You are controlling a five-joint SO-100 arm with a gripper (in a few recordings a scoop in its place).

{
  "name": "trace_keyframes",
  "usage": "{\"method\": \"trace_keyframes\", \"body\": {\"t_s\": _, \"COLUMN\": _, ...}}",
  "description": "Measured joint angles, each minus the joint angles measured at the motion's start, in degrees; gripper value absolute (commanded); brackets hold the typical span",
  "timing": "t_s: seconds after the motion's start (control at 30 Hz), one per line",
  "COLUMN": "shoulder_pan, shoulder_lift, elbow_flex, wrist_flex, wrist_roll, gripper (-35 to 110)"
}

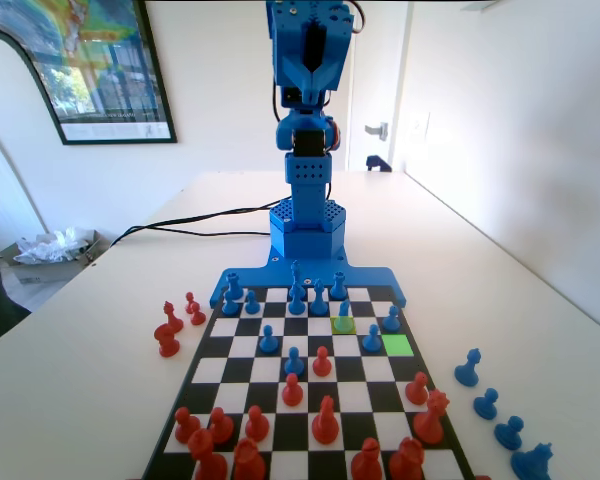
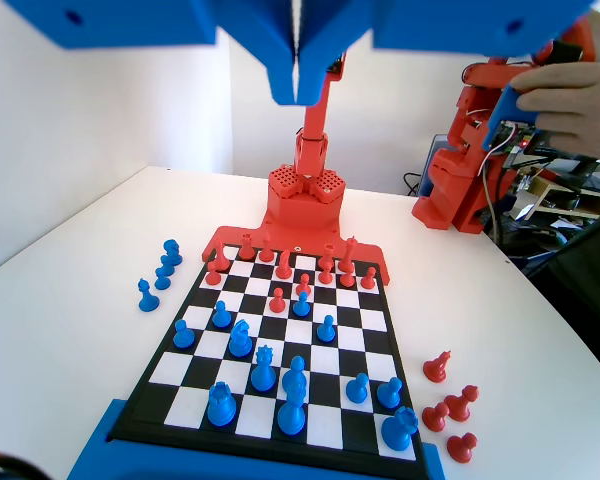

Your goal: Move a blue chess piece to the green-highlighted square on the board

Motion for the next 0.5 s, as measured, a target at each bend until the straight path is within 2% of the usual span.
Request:
{"method": "trace_keyframes", "body": {"t_s": 0.23, "shoulder_pan": 0.79, "shoulder_lift": 0.0, "elbow_flex": 0.0, "wrist_flex": 0.0, "wrist_roll": -3.34, "gripper": 1}}
{"method": "trace_keyframes", "body": {"t_s": 0.5, "shoulder_pan": -0.53, "shoulder_lift": -5.36, "elbow_flex": -5.45, "wrist_flex": 0.53, "wrist_roll": 3.87, "gripper": 1}}
